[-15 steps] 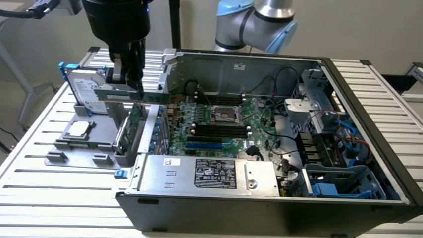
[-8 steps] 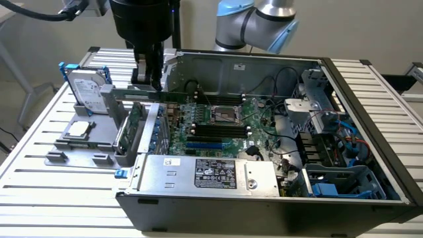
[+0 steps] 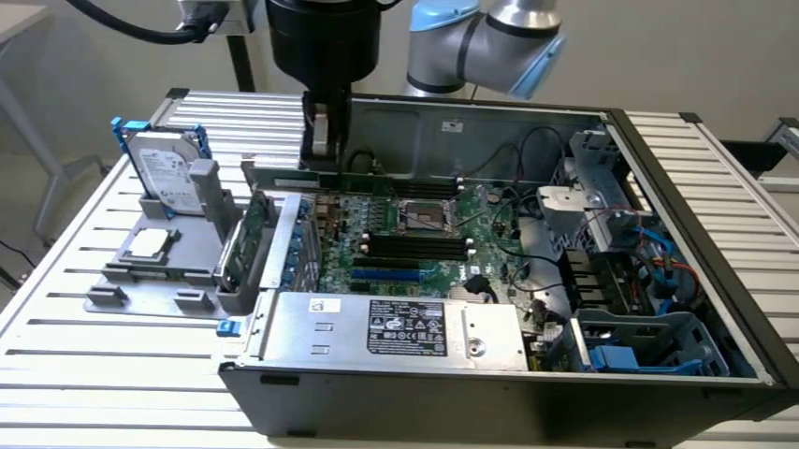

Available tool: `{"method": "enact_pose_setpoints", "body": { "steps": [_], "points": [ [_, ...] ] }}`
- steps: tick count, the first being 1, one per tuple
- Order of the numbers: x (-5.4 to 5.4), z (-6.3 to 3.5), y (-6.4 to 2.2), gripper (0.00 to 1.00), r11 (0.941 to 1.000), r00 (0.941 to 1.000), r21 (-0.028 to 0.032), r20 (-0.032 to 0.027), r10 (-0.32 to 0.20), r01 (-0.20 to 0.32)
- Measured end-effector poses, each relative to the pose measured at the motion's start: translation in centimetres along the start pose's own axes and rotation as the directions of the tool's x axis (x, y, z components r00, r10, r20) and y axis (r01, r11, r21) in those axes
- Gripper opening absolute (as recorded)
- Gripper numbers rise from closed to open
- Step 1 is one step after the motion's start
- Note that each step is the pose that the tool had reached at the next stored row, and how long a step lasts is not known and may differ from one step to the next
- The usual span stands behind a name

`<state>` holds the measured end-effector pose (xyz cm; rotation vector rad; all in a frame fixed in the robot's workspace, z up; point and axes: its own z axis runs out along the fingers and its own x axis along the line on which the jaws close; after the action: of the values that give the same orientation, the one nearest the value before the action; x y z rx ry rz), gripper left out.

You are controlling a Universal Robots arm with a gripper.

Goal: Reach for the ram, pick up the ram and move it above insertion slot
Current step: 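Pick up the ram and move it above insertion slot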

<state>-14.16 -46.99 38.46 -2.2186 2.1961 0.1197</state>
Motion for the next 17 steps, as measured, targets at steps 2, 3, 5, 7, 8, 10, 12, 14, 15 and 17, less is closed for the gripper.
{"method": "enact_pose_setpoints", "body": {
  "steps": [2, 3, 5, 7, 8, 10, 12, 14, 15, 17],
  "points": [
    [0.0, -0.04, -0.92, 0.13, 1.0000, 1.0000, -0.0002, 0.0000, 0.000, 0.000],
    [0.0, -0.06, -1.39, 0.13, 1.0000, 1.0000, -0.0002, 0.0000, 0.000, 0.000],
    [0.0, -0.09, -2.28, 0.13, 1.0000, 1.0000, -0.0002, 0.0001, -0.001, 0.001],
    [0.0, -0.12, -3.15, 0.13, 1.0000, 1.0000, -0.0003, 0.0000, -0.001, 0.001],
    [-0.1, -0.12, -3.58, 0.13, 1.0000, 1.0000, -0.0003, 0.0000, -0.001, 0.001],
    [-0.2, -0.12, -4.34, 0.13, 1.0000, 1.0000, -0.0003, 0.0000, -0.001, 0.001],
    [-0.3, -0.10, -5.06, 0.13, 1.0000, 1.0000, -0.0003, 0.0000, -0.002, 0.002],
    [-0.5, -0.08, -5.77, 0.13, 1.0000, 1.0000, -0.0003, 0.0000, -0.002, 0.002],
    [-0.6, -0.07, -6.10, 0.13, 1.0000, 1.0000, -0.0002, 0.0000, -0.002, 0.002],
    [-0.9, -0.03, -6.67, 0.13, 1.0000, 1.0000, -0.0003, -0.0001, -0.002, 0.002]
  ]
}}
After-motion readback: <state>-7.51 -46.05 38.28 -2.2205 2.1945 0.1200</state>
